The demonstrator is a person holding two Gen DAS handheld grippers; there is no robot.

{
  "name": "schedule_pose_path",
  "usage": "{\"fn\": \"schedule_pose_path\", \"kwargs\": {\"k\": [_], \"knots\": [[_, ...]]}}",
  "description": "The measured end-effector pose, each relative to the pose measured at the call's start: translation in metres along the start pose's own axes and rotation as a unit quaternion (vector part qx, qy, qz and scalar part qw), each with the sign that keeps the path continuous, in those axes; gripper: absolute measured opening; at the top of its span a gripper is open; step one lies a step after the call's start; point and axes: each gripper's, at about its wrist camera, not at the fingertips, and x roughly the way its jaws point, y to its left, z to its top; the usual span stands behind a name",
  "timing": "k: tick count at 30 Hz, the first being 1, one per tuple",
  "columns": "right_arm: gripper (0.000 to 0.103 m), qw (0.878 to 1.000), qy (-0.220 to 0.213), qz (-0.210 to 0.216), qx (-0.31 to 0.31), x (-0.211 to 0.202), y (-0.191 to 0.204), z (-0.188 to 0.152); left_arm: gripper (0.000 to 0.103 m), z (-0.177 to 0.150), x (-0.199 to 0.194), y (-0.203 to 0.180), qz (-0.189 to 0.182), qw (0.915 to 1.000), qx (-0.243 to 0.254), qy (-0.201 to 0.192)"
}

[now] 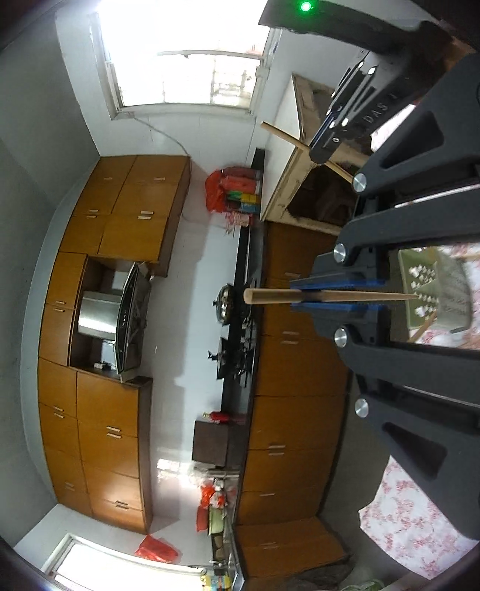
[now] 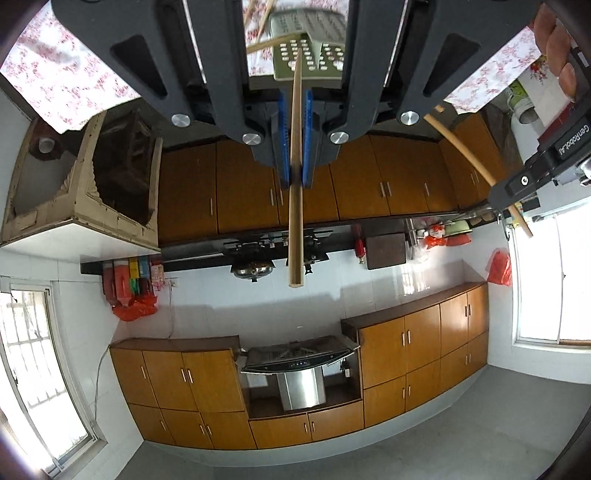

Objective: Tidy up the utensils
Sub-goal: 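Lower both held chopsticks into the green holder, then open both tools to release the chopsticks into the holder, then move both open tools back down to the loose chopsticks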

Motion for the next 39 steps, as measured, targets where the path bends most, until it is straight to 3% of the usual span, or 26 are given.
{"fn": "schedule_pose_path", "kwargs": {"k": [9, 20, 21, 23, 24, 25, 33, 36, 39], "knots": [[0.007, 0.998, 0.057, 0.002, 0.016, 0.047, -0.004, -0.041, 0.007, -0.037, 0.053, 0.015, 0.011, 0.9979, -0.02, 0.061], [0.008, 0.996, 0.089, 0.003, 0.031, 0.057, -0.003, -0.053, 0.007, -0.051, 0.066, 0.021, 0.007, 0.9964, -0.016, 0.082], [0.012, 0.995, 0.091, 0.0, 0.034, 0.056, -0.004, -0.053, 0.007, -0.051, 0.067, 0.023, 0.004, 0.9961, -0.02, 0.086], [0.035, 0.995, 0.091, -0.01, 0.038, 0.055, -0.006, -0.053, 0.012, -0.048, 0.067, 0.024, 0.003, 0.9959, -0.023, 0.088], [0.048, 0.995, 0.087, -0.017, 0.042, 0.051, -0.008, -0.052, 0.021, -0.047, 0.066, 0.025, 0.004, 0.9958, -0.025, 0.088], [0.049, 0.995, 0.084, -0.019, 0.045, 0.05, -0.009, -0.051, 0.03, -0.047, 0.065, 0.027, 0.006, 0.9959, -0.026, 0.087], [0.05, 0.996, 0.066, -0.032, 0.045, 0.028, -0.017, -0.037, 0.06, -0.041, 0.04, 0.038, 0.016, 0.9963, -0.041, 0.073], [0.059, 0.997, 0.051, -0.037, 0.046, 0.015, -0.019, -0.031, 0.066, -0.038, 0.026, 0.043, 0.015, 0.9963, -0.051, 0.067], [0.069, 0.998, 0.029, -0.038, 0.043, -0.009, -0.023, -0.024, 0.079, -0.034, 0.002, 0.05, 0.01, 0.997, -0.051, 0.058]]}}
